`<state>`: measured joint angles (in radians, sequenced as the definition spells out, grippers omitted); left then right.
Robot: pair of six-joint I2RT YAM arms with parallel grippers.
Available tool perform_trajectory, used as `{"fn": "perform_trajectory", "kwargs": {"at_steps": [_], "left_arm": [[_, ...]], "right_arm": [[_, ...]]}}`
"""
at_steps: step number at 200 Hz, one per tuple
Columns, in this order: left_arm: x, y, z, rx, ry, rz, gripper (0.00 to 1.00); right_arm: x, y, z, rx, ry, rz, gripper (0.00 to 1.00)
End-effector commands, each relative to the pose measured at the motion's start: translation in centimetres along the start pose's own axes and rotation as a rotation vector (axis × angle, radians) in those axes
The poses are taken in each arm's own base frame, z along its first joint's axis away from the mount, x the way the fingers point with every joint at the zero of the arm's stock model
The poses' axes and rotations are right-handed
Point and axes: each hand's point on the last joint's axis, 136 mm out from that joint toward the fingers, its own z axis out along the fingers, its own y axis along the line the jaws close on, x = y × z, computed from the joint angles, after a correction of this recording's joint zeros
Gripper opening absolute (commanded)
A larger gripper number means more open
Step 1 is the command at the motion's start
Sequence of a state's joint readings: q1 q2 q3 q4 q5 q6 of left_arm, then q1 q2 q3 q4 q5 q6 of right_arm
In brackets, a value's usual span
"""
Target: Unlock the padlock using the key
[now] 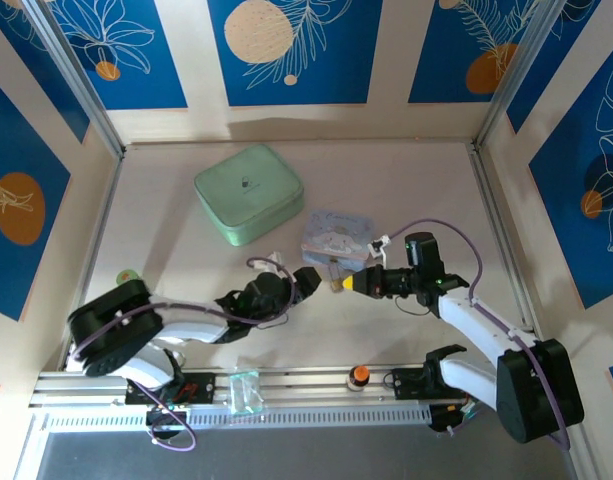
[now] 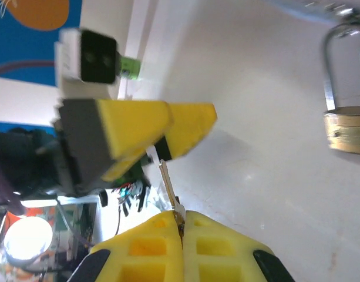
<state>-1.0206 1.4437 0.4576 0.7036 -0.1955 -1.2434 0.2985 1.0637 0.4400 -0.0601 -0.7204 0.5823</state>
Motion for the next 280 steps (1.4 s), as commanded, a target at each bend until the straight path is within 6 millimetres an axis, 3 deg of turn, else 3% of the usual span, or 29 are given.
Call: {"fn": "perform_trajectory", "kwargs": {"at_steps": [1, 12, 42, 85, 128, 165, 234, 280], "left_arm": [[-1.8, -4.3, -1.7, 0.137, -0.062, 0.313, 0.65], [-1.8, -6.1, -2.5, 0.206, -0.059, 0.399, 0.64], [-0.9, -8.3, -4.0, 0.263, 0.015, 0.544, 0.57], [0.1, -8.7, -4.5, 0.292, 0.072, 0.610, 0.48], [0.8, -10.0, -4.2, 0.387, 0.092, 0.562, 0.44], [0.7, -10.3, -4.0, 0.410, 0.097, 0.536, 0.37], [1.1, -9.5, -3.6, 0.395, 0.123, 0.513, 0.33], [1.1, -9.1, -3.4, 0.384, 0.116, 0.496, 0.20]], "right_arm": [[0.3, 3.1, 0.8, -0.117, 0.062, -0.090, 0.00], [0.4, 4.0, 1.0, -0.153, 0.078, -0.111, 0.00], [0.5, 5.5, 0.9, -0.239, 0.108, -0.134, 0.00], [1.0, 6.7, 1.1, -0.283, 0.139, -0.179, 0.00], [1.7, 7.3, 1.2, -0.305, 0.167, -0.193, 0.00], [1.6, 7.1, 1.3, -0.296, 0.158, -0.192, 0.00], [1.7, 7.4, 1.2, -0.309, 0.159, -0.196, 0.00], [1.5, 7.4, 1.1, -0.310, 0.152, -0.196, 0.00]]}}
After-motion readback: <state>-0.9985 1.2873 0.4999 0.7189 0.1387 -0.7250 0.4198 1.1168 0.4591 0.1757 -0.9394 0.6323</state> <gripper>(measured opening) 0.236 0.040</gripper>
